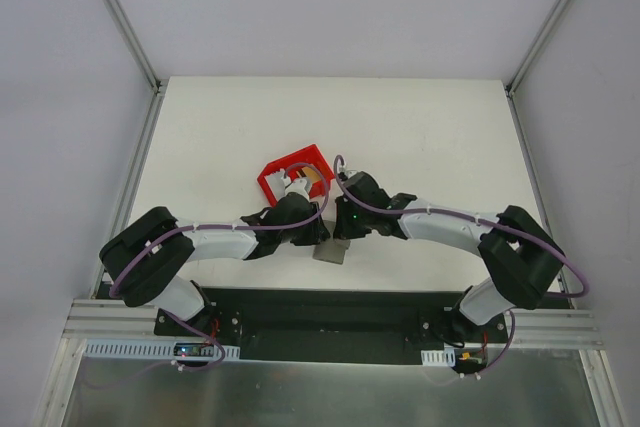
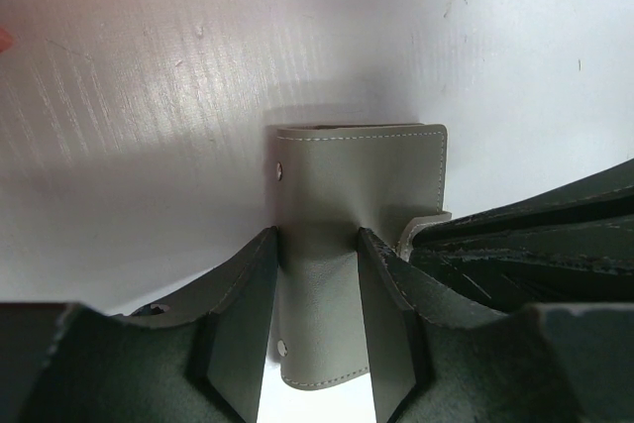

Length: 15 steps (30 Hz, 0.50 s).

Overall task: Put the credit cards into the card holder
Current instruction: Close the card holder at the center of the board.

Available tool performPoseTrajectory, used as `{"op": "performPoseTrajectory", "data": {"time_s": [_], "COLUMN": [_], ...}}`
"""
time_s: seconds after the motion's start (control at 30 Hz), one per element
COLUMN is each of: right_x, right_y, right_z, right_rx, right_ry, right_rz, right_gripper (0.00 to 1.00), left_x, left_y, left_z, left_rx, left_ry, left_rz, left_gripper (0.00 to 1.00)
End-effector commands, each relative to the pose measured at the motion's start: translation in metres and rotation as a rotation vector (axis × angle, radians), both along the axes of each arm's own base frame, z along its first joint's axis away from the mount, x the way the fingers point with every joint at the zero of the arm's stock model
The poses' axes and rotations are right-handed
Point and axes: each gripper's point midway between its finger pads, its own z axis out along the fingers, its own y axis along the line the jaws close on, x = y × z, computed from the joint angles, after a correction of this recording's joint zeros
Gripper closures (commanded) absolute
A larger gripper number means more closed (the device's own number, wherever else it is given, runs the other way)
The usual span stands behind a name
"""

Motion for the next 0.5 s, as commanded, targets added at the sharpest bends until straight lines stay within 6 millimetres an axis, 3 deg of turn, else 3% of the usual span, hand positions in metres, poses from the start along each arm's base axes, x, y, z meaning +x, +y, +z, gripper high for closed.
{"op": "performPoseTrajectory", "data": {"time_s": [0.0, 0.17, 0.33, 0.47], "right_x": [-0.005, -0.003, 0.003, 0.007], "right_y": [0.001, -0.007, -0.005, -0.015], "right_z": [0.005, 0.002, 0.025, 0.027], "right_rx": [-0.023, -0.059, 0.020, 0.022], "right_ry": [0.030, 0.023, -0.060, -0.066], "right_rz": [0.039, 0.024, 0.005, -0.032], "right_gripper": [0.89, 0.89, 0.88, 0.88], "left_x": [-0.026, -0.026, -0.026, -0.027], "left_y": [0.027, 0.027, 0.027, 0.027], "left_z": [-0.034, -0.032, -0.034, -0.034], "left_rx": [0.133, 0.130, 0.135, 0.139], "left_ry": [0.093, 0.089, 0.090, 0.090], "left_rz": [-0.033, -0.036, -0.039, -0.047], "left_gripper": [0.62, 0.62, 0.62, 0.62]}}
